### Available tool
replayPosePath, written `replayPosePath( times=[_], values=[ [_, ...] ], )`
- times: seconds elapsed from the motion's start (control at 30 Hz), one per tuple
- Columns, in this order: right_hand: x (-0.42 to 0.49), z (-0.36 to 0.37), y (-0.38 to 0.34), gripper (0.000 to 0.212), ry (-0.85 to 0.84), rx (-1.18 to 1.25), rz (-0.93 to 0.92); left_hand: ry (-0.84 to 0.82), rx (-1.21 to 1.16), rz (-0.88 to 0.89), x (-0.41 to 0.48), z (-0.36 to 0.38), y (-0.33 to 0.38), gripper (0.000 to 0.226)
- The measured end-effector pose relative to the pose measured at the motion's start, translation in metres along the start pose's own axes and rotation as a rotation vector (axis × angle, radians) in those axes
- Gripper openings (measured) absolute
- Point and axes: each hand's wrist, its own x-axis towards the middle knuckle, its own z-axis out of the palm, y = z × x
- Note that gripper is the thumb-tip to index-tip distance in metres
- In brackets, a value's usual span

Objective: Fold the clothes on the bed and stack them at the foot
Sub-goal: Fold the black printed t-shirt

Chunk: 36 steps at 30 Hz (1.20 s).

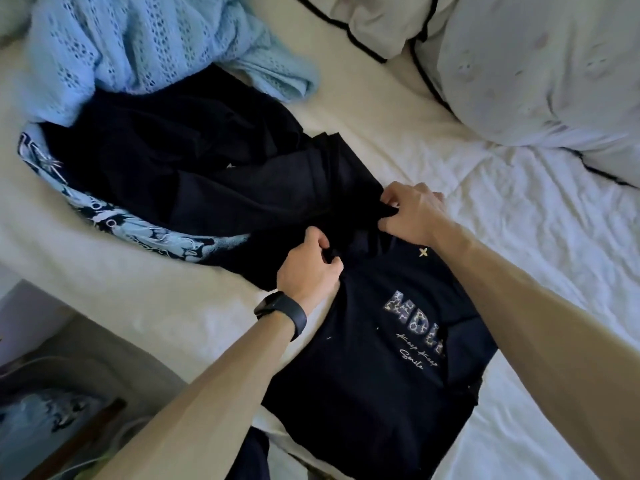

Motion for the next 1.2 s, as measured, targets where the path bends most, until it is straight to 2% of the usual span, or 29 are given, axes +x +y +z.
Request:
replayPosePath(
  times=[0.07, 0.17, 0.2, 0.27, 0.33, 0.37, 0.4, 0.43, 0.47, 0.53, 0.57, 0.6, 0.67, 0.73, 0.83, 0.9, 1.0, 1.03, 1.1, 1.17, 1.2],
  values=[
    [0.004, -0.006, -0.004, 0.048, -0.083, -0.078, 0.004, 0.0, -0.026, -0.008, -0.002, 0.0, 0.002, 0.034],
    [-0.007, -0.009, -0.007, 0.037, 0.076, 0.017, -0.078, 0.046, -0.124, -0.017, -0.009, 0.0, 0.01, 0.037],
    [-0.017, -0.009, -0.007, 0.031, 0.152, 0.115, -0.106, 0.113, -0.122, 0.055, -0.015, 0.0, 0.013, 0.033],
    [-0.044, -0.005, 0.0, 0.029, 0.292, 0.338, -0.119, 0.264, -0.015, 0.363, -0.029, 0.005, 0.018, 0.028],
    [-0.079, 0.006, 0.018, 0.028, 0.442, 0.475, -0.067, 0.314, 0.119, 0.655, -0.045, 0.015, 0.021, 0.032],
    [-0.096, 0.015, 0.029, 0.026, 0.492, 0.494, -0.016, 0.319, 0.17, 0.739, -0.052, 0.021, 0.021, 0.035],
    [-0.111, 0.025, 0.041, 0.023, 0.51, 0.494, 0.035, 0.325, 0.204, 0.756, -0.057, 0.028, 0.022, 0.041],
    [-0.125, 0.036, 0.052, 0.02, 0.501, 0.488, 0.079, 0.331, 0.219, 0.7, -0.06, 0.034, 0.021, 0.05],
    [-0.135, 0.047, 0.061, 0.018, 0.481, 0.482, 0.107, 0.309, 0.225, 0.593, -0.059, 0.039, 0.022, 0.063],
    [-0.143, 0.064, 0.073, 0.015, 0.451, 0.475, 0.119, 0.161, 0.241, 0.355, -0.051, 0.044, 0.026, 0.084],
    [-0.143, 0.071, 0.075, 0.014, 0.442, 0.465, 0.103, 0.093, 0.271, 0.299, -0.045, 0.046, 0.026, 0.082],
    [-0.142, 0.077, 0.076, 0.014, 0.436, 0.448, 0.085, 0.056, 0.318, 0.315, -0.04, 0.046, 0.028, 0.07],
    [-0.138, 0.086, 0.078, 0.015, 0.447, 0.418, 0.073, 0.098, 0.413, 0.53, -0.038, 0.044, 0.03, 0.035],
    [-0.137, 0.092, 0.079, 0.018, 0.489, 0.449, 0.092, 0.199, 0.461, 0.782, -0.043, 0.044, 0.026, 0.024],
    [-0.145, 0.097, 0.08, 0.027, 0.641, 0.582, 0.067, 0.255, 0.504, 1.07, -0.058, 0.049, 0.015, 0.026],
    [-0.152, 0.101, 0.084, 0.03, 0.677, 0.601, 0.058, 0.201, 0.594, 1.203, -0.066, 0.054, 0.006, 0.029],
    [-0.161, 0.108, 0.097, 0.032, 0.484, 0.508, 0.124, -0.009, 0.814, 1.331, -0.079, 0.061, -0.007, 0.041],
    [-0.162, 0.107, 0.099, 0.036, 0.422, 0.517, 0.177, -0.06, 0.839, 1.321, -0.081, 0.062, -0.012, 0.052],
    [-0.161, 0.097, 0.1, 0.037, 0.427, 0.618, 0.279, -0.064, 0.8, 1.167, -0.08, 0.061, -0.015, 0.072],
    [-0.148, 0.082, 0.095, 0.027, 0.48, 0.722, 0.316, 0.014, 0.745, 0.926, -0.073, 0.061, -0.01, 0.074],
    [-0.138, 0.075, 0.092, 0.032, 0.464, 0.756, 0.327, 0.035, 0.738, 0.824, -0.069, 0.061, -0.007, 0.073]
  ],
)
